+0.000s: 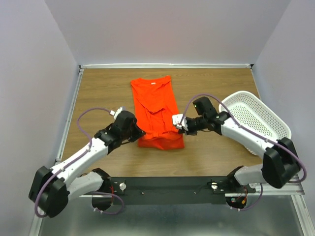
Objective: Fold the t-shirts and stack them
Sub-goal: Fold the tshirt
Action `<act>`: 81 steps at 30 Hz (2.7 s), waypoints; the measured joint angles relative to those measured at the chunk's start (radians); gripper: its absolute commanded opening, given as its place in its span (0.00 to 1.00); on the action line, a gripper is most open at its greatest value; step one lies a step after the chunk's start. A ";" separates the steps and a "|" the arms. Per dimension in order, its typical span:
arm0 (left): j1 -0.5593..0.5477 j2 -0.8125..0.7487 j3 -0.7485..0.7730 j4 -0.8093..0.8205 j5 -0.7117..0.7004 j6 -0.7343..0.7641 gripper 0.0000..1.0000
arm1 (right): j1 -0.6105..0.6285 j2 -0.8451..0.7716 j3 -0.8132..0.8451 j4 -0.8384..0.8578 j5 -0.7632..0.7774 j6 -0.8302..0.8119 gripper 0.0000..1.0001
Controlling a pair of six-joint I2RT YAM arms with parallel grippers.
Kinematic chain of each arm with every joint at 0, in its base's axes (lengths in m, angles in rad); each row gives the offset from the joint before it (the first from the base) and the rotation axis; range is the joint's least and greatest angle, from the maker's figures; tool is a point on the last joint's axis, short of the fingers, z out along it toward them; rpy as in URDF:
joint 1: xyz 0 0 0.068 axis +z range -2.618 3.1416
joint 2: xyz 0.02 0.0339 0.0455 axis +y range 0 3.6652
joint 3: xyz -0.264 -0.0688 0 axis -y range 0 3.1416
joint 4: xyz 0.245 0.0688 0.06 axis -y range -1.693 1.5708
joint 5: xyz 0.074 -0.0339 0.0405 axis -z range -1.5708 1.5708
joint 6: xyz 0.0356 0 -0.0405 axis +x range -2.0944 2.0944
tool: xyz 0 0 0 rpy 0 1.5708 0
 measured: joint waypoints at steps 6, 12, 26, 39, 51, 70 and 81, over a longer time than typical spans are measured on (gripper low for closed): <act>0.196 0.222 0.151 0.108 0.087 0.157 0.00 | -0.059 0.179 0.177 0.058 0.036 0.040 0.01; 0.284 0.425 0.285 0.196 0.166 0.253 0.00 | -0.083 0.345 0.322 0.108 0.071 0.069 0.01; 0.387 0.605 0.380 0.270 0.279 0.341 0.00 | -0.128 0.533 0.508 0.158 0.169 0.153 0.01; 0.417 0.641 0.400 0.282 0.300 0.359 0.00 | -0.130 0.608 0.570 0.180 0.181 0.189 0.01; 0.437 0.672 0.401 0.284 0.304 0.366 0.00 | -0.130 0.646 0.612 0.187 0.198 0.211 0.01; 0.543 0.673 0.457 0.343 0.329 0.438 0.53 | -0.130 0.691 0.653 0.364 0.350 0.455 0.56; 0.539 0.402 0.256 0.418 0.402 0.511 0.01 | -0.132 0.536 0.521 0.114 -0.038 0.264 0.13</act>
